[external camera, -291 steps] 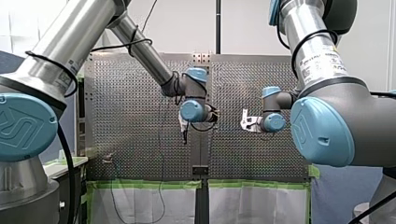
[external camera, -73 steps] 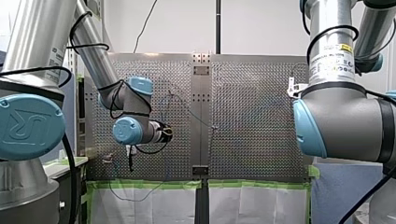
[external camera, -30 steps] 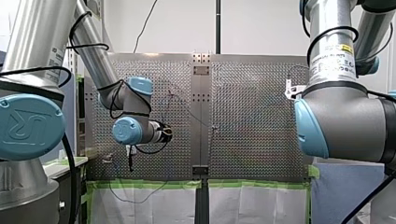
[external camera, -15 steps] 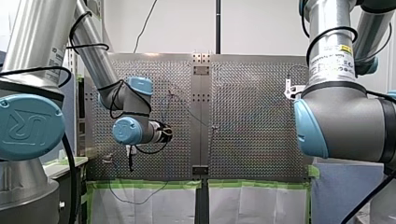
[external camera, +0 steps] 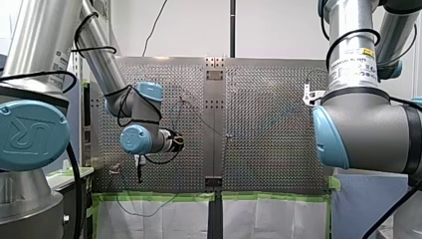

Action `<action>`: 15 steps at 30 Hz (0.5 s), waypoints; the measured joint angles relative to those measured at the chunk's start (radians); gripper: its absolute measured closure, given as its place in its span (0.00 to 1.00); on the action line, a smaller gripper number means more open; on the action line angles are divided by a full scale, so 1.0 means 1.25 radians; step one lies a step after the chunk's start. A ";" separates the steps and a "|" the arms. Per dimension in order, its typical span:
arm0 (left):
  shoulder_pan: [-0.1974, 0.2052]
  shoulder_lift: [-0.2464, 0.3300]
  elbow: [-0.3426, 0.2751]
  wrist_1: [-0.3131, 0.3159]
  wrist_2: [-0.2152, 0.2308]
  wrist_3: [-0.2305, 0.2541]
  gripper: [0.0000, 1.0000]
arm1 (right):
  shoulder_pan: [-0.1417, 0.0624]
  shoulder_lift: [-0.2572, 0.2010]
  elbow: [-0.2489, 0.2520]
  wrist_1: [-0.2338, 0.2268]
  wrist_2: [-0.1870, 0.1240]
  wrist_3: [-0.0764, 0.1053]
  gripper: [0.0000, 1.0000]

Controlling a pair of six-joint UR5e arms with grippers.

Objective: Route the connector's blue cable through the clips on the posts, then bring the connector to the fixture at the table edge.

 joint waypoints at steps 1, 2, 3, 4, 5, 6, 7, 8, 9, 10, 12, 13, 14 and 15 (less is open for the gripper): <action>0.000 0.000 0.000 0.000 0.000 0.000 0.00 | 0.000 0.000 0.000 0.000 0.000 0.000 0.60; 0.000 0.000 0.000 0.000 0.000 0.000 0.00 | 0.000 0.000 0.000 0.000 0.000 0.000 0.60; 0.000 0.000 0.000 0.000 0.000 0.000 0.00 | 0.000 0.001 0.001 0.000 0.000 0.000 0.54; 0.000 0.000 0.000 0.000 0.000 0.000 0.00 | 0.000 0.001 0.001 0.000 0.000 0.000 0.47; 0.000 0.000 0.000 0.000 0.000 0.000 0.00 | 0.000 0.001 0.001 0.000 0.000 0.000 0.47; 0.000 0.000 0.000 0.000 0.000 0.000 0.00 | 0.000 0.001 0.001 0.000 0.001 0.000 0.40; 0.000 0.000 0.000 0.000 0.000 0.000 0.00 | -0.001 0.001 0.001 0.000 0.001 0.000 0.31; 0.000 0.000 0.000 0.001 0.000 0.000 0.00 | -0.002 0.001 0.001 0.001 0.001 0.000 0.31; 0.000 0.000 0.000 0.001 0.000 0.000 0.00 | -0.004 0.001 0.001 0.001 0.001 0.000 0.25; 0.000 0.000 0.000 0.001 0.000 0.000 0.00 | -0.004 0.002 0.002 0.002 0.001 0.000 0.18; 0.000 0.000 0.000 0.001 0.000 0.000 0.00 | -0.004 0.003 0.002 0.001 0.000 0.000 0.13; 0.000 0.000 0.000 0.001 0.000 0.000 0.00 | -0.004 0.002 0.002 0.000 0.000 0.000 0.11; 0.000 0.000 0.000 0.001 0.000 0.000 0.00 | -0.004 0.002 0.002 0.000 0.000 0.000 0.11; 0.000 0.000 0.000 0.001 0.000 0.000 0.00 | -0.004 0.002 0.002 0.001 0.000 0.000 0.11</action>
